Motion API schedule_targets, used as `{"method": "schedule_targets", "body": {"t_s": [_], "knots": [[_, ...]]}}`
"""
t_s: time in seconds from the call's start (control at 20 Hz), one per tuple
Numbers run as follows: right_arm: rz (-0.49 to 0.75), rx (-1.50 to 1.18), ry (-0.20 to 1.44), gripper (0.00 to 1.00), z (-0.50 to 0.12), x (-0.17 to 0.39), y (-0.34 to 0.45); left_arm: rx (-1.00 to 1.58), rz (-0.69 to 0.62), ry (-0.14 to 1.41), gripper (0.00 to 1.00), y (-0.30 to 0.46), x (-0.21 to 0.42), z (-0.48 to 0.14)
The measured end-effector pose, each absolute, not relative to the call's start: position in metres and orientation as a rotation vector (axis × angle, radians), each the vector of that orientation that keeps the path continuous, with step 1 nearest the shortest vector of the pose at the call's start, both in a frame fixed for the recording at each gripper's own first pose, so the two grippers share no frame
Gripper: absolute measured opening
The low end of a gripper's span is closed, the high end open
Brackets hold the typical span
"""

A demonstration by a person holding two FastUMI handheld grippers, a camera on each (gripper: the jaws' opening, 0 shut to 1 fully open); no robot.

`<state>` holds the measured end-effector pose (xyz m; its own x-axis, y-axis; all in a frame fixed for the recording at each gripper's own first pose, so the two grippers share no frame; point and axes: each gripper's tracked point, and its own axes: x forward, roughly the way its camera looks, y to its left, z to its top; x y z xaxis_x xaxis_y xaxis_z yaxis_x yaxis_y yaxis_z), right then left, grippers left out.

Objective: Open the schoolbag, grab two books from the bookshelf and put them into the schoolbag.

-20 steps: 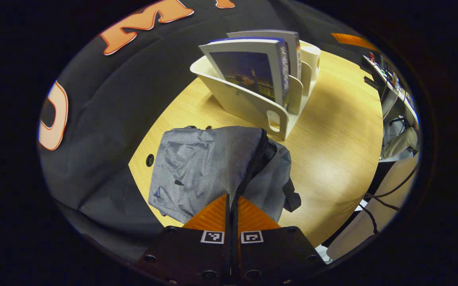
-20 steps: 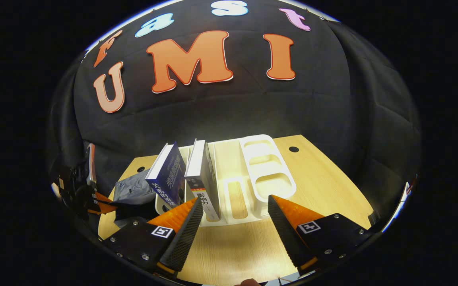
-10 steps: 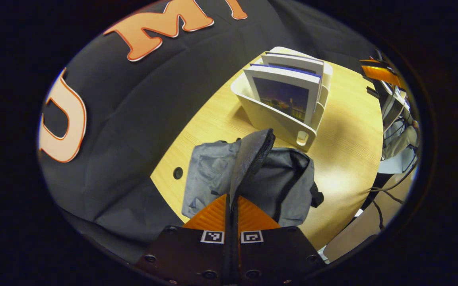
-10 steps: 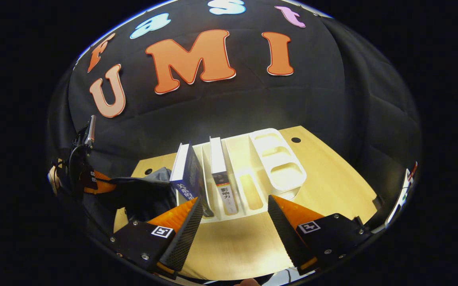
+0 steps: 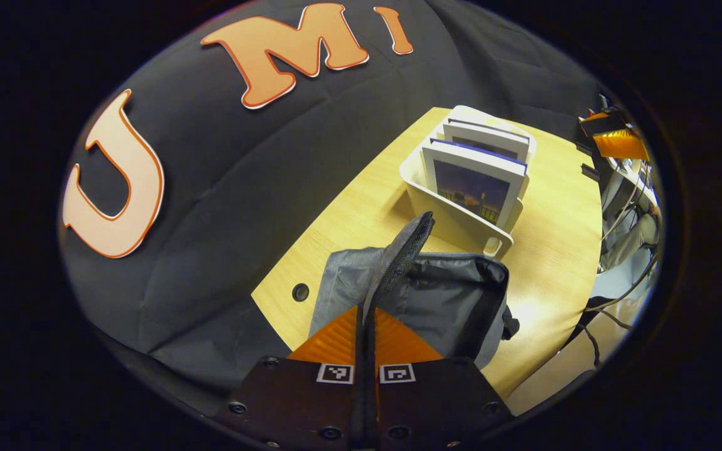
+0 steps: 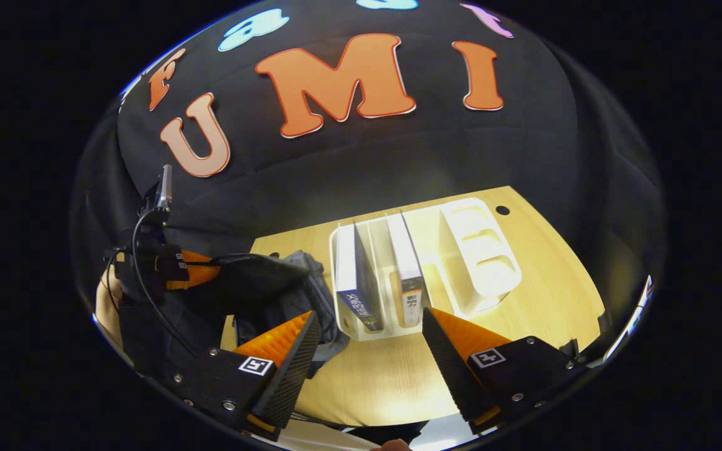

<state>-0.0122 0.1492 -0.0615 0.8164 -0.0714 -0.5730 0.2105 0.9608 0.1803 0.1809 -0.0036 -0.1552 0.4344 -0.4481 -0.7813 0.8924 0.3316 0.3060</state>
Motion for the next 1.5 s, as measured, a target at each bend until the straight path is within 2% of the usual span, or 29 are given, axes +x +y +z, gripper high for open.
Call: {"method": "schedule_targets", "body": {"t_s": [0.2, 0.35, 0.7, 1.0, 1.1, 1.3, 1.4, 1.45, 1.5], "knots": [[-0.068, 0.242, 0.727, 0.98, -0.028, 0.030, 0.172, 0.796, -0.975, 0.632, 0.01, -0.008, 0.183, -0.152], [-0.049, 0.167, 0.867, 0.98, -0.028, 0.063, 0.174, 0.789, -0.978, 0.637, 0.01, -0.007, 0.184, -0.154], [-0.112, 0.025, 1.124, 0.99, -0.099, 0.127, 0.162, 0.778, -0.984, 0.646, 0.01, -0.004, 0.188, -0.158], [-0.204, 0.057, 1.231, 0.99, -0.157, 0.149, 0.152, 0.760, -0.982, 0.661, 0.01, -0.002, 0.189, -0.164], [-0.226, 0.075, 1.242, 0.94, -0.170, 0.156, 0.147, 0.759, -0.982, 0.667, 0.01, -0.001, 0.190, -0.166], [-0.229, 0.113, 1.282, 0.66, -0.197, 0.159, 0.149, 0.756, -0.983, 0.673, 0.01, -0.003, 0.190, -0.168], [-0.232, 0.153, 1.286, 0.31, -0.195, 0.158, 0.152, 0.753, -0.983, 0.681, 0.01, -0.003, 0.189, -0.171], [-0.227, 0.166, 1.275, 0.39, -0.189, 0.158, 0.152, 0.755, -0.983, 0.685, 0.01, -0.003, 0.190, -0.171], [-0.223, 0.173, 1.258, 0.39, -0.181, 0.158, 0.151, 0.756, -0.983, 0.686, 0.01, -0.004, 0.190, -0.171]]}}
